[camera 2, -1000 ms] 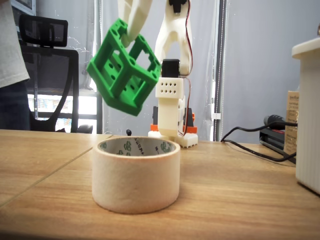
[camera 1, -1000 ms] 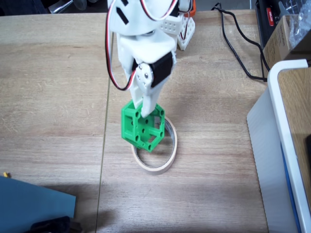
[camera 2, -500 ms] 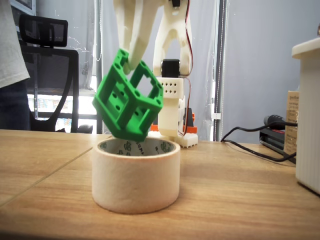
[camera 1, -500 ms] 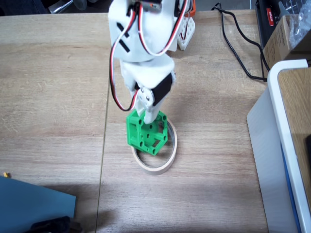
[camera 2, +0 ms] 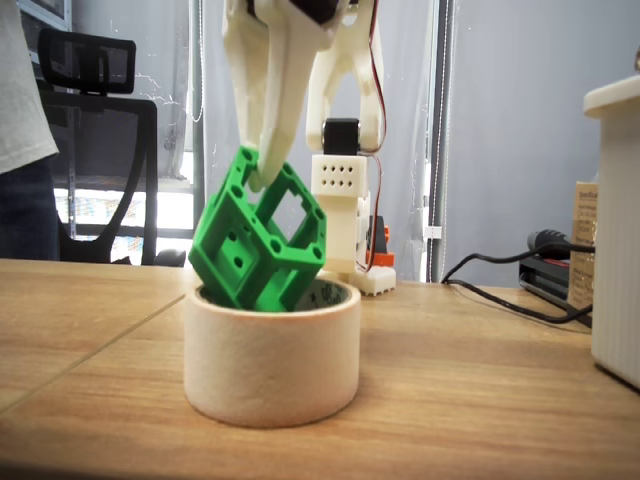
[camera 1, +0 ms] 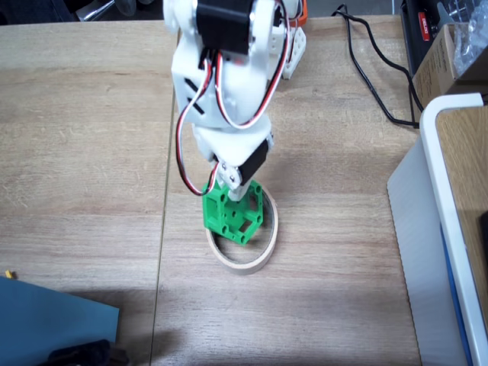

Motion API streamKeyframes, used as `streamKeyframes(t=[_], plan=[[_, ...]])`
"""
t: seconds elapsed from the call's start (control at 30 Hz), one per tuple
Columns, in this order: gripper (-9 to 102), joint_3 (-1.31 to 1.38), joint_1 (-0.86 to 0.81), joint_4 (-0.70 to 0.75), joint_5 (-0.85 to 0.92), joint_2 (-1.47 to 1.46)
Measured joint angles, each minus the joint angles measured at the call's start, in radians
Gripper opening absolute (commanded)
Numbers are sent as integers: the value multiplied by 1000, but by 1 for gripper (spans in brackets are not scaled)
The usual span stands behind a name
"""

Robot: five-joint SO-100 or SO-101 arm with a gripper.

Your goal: Grasp a component and put it in the bin.

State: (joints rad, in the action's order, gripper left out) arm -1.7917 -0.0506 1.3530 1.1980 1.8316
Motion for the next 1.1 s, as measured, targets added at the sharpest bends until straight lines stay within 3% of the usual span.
streamKeyframes(t=[0.63,1.1], plan=[[14,0,2,0,0,-52],[15,0,2,0,0,-52]])
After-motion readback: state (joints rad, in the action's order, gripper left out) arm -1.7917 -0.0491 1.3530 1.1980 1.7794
